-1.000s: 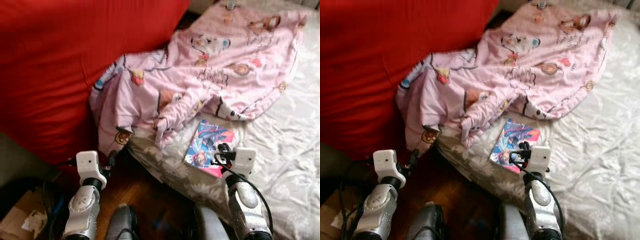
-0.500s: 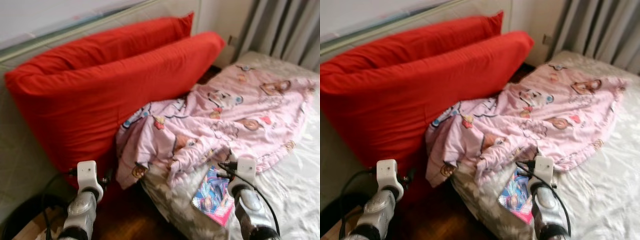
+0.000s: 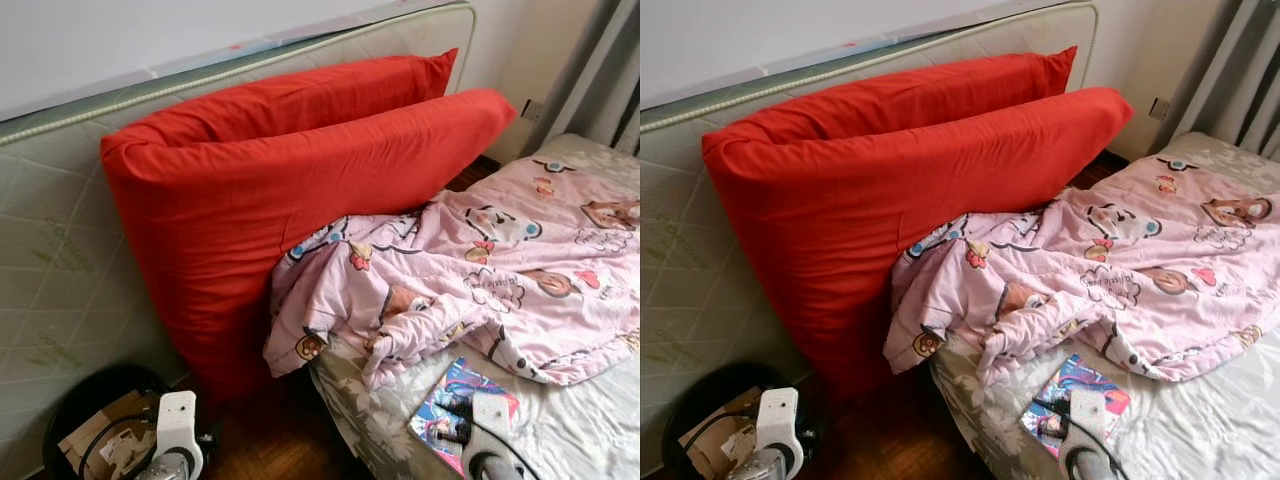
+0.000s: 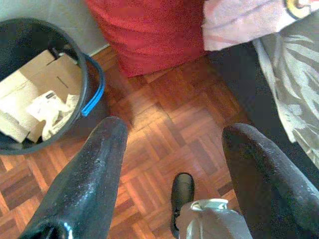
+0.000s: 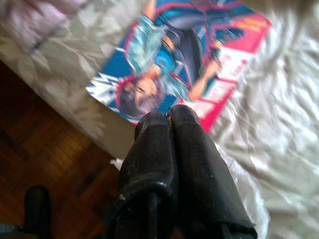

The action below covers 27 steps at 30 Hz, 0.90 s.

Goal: Clean up the room

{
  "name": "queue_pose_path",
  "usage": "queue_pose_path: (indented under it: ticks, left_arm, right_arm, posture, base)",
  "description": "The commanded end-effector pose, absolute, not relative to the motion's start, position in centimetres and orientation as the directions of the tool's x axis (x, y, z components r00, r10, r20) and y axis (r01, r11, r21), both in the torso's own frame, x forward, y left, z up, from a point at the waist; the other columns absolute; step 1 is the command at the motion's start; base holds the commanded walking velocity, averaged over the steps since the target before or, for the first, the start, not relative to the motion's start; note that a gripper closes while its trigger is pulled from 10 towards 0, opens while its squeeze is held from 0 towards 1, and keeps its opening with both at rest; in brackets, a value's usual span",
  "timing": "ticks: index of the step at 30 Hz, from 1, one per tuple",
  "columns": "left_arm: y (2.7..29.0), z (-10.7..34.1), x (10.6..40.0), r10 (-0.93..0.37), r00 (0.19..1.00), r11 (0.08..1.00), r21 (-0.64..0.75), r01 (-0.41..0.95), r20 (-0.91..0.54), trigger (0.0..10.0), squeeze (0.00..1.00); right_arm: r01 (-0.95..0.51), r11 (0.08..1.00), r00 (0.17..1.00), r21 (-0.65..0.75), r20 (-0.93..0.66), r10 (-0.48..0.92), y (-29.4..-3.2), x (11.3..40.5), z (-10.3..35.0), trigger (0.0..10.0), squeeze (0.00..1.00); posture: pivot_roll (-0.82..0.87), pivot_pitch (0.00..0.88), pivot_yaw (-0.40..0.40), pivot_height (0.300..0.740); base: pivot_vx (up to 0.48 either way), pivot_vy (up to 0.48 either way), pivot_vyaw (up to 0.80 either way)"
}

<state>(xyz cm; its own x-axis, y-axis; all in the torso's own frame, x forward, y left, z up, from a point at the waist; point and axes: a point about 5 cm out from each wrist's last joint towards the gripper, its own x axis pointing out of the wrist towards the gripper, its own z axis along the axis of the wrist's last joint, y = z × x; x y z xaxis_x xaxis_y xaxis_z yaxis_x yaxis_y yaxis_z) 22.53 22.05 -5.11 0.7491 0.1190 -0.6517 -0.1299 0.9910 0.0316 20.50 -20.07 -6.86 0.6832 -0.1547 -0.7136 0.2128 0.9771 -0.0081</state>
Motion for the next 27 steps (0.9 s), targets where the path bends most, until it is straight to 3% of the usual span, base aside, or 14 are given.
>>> queue_pose_path:
  ticks: [1, 9, 27]
  left_arm:
    - [22.1, -5.6, 21.9, 0.116, 0.728, 0.992, 0.041, -0.120, -0.676, 10.0, 0.00]
    - [21.9, -6.0, 21.2, 0.121, 0.711, 0.991, 0.045, -0.126, -0.692, 10.0, 0.00]
    - [20.5, -6.6, 20.7, 0.103, 0.700, 0.993, 0.029, -0.116, -0.707, 10.0, 0.00]
  right_arm:
    - [0.228, 0.974, 0.673, -0.016, -0.720, -0.169, -20.2, 20.0, -7.1, 10.0, 0.00]
    - [0.204, 0.978, 0.646, -0.043, -0.745, -0.168, -20.5, 18.6, -7.8, 10.0, 0.00]
    - [0.108, 0.992, 0.658, -0.059, -0.744, -0.116, -19.6, 19.3, -7.6, 10.0, 0.00]
  posture:
    - [0.03, 0.123, 0.032, 0.740]
    - [0.04, 0.130, 0.015, 0.740]
    - [0.06, 0.128, -0.021, 0.740]
  base:
    - [0.000, 0.000, 0.00]
    - [0.000, 0.000, 0.00]
    - [0.000, 0.000, 0.80]
